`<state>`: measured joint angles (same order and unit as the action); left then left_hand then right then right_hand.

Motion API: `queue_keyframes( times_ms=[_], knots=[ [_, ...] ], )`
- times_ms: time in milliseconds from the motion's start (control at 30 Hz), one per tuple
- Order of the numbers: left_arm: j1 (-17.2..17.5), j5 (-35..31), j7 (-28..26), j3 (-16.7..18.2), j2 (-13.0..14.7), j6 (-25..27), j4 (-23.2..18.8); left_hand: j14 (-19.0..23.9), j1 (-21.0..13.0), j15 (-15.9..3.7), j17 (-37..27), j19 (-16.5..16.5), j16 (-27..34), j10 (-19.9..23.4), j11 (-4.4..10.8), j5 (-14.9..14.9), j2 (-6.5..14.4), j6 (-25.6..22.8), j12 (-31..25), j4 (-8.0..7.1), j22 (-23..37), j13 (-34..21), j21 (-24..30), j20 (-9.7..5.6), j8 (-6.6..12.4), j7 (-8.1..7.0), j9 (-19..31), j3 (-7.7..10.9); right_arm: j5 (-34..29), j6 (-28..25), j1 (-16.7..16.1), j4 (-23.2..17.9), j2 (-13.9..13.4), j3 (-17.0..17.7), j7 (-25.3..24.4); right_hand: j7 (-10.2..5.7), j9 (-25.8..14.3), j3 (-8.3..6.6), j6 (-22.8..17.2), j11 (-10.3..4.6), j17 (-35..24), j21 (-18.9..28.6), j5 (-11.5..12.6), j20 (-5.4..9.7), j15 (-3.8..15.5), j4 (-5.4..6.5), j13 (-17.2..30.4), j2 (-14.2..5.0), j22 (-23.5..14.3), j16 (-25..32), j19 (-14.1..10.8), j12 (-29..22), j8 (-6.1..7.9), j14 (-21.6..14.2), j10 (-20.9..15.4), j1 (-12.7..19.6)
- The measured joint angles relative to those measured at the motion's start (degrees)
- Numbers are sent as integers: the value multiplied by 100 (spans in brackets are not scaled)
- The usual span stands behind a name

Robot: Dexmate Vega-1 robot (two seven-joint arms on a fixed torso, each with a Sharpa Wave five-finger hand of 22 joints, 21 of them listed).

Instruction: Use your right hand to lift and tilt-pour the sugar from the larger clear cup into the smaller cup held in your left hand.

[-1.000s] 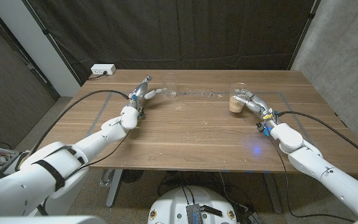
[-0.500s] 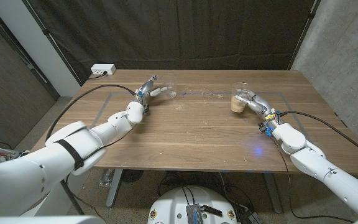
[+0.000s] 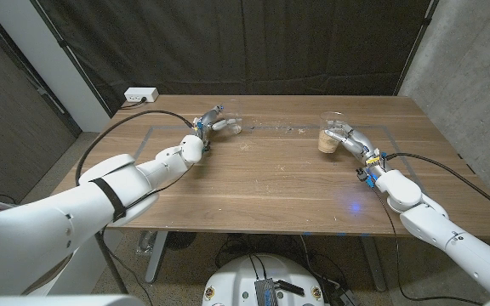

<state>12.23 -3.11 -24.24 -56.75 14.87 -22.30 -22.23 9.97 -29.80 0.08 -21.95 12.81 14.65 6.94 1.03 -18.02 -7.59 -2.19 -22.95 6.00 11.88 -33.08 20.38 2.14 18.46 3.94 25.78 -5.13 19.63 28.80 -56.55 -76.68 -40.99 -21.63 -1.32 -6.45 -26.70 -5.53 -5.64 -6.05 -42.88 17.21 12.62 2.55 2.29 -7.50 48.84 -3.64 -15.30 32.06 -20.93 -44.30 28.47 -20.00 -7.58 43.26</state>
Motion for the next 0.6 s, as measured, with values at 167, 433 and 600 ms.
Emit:
queue_keyframes(
  times_ms=[167,433,600],
  knots=[
    [-86,226,135,-166,-75,48,75,133,-123,-72,-26,156,44,104,42,-43,19,-91,-77,25,0,-37,44,-49,63,-55,21,-24,5,49,-25,13,0,25,-18,22,0,0,-22,0,-27,0,0,0,0,0,14,0,-5,-41,0,-8,0,0,0,0],
    [-70,655,385,-195,-70,79,9,417,-348,-212,-53,375,89,327,143,-109,92,-308,-198,48,-28,-90,129,-97,192,-128,67,-48,8,69,-37,44,1,35,-23,31,0,0,-31,0,-30,0,-44,0,0,0,35,0,-28,-41,0,-22,0,1,0,0],
    [-5,832,455,-162,-55,-52,-8,521,-407,-236,-53,510,127,411,165,-149,152,-377,-254,63,-32,-107,151,-122,237,-158,67,-63,9,80,-13,83,17,36,-21,31,1,0,-30,0,-30,0,-44,-20,-1,0,42,0,-28,-74,20,-43,0,1,0,0]
  ],
)
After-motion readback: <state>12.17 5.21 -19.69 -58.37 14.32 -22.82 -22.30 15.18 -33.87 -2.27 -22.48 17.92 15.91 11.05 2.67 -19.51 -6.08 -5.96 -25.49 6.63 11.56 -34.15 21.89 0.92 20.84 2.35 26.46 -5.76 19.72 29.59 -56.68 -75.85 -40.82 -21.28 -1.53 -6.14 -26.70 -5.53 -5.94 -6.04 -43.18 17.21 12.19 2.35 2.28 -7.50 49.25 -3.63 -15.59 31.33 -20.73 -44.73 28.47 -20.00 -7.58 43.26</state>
